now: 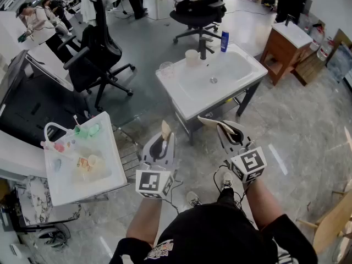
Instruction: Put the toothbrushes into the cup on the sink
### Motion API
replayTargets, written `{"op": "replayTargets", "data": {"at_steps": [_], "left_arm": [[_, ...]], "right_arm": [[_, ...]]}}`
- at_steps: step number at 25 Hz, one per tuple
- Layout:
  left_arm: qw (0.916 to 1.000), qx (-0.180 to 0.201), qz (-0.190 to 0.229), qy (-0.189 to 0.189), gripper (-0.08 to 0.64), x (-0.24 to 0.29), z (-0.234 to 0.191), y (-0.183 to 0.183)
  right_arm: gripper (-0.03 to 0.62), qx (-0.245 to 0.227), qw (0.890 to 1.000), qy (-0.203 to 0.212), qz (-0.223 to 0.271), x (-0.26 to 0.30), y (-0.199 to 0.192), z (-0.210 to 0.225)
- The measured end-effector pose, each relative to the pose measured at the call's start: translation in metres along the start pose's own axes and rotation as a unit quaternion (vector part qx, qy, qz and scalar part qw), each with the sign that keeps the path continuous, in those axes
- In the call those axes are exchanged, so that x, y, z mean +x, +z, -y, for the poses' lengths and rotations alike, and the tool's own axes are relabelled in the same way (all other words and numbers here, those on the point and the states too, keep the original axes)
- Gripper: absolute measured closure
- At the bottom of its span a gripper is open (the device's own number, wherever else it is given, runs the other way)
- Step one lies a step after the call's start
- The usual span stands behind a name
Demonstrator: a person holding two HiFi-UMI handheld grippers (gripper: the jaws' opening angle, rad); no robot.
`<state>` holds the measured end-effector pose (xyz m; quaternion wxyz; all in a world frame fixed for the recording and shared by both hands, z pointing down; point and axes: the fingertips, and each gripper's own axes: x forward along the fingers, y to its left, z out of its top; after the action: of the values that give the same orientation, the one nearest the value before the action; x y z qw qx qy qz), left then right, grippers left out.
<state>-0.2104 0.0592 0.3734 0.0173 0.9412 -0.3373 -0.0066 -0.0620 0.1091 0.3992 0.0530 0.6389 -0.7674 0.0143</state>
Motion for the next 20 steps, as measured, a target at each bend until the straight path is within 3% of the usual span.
{"op": "replayTargets", "data": {"at_steps": [20], "left_arm": [[1.0, -0.003, 0.002, -0.001, 0.506, 0.02, 0.022, -0.006]], "right_arm": [[0.549, 0.003, 1.0, 0.008, 0.005, -0.009, 0.004, 0.025]]}}
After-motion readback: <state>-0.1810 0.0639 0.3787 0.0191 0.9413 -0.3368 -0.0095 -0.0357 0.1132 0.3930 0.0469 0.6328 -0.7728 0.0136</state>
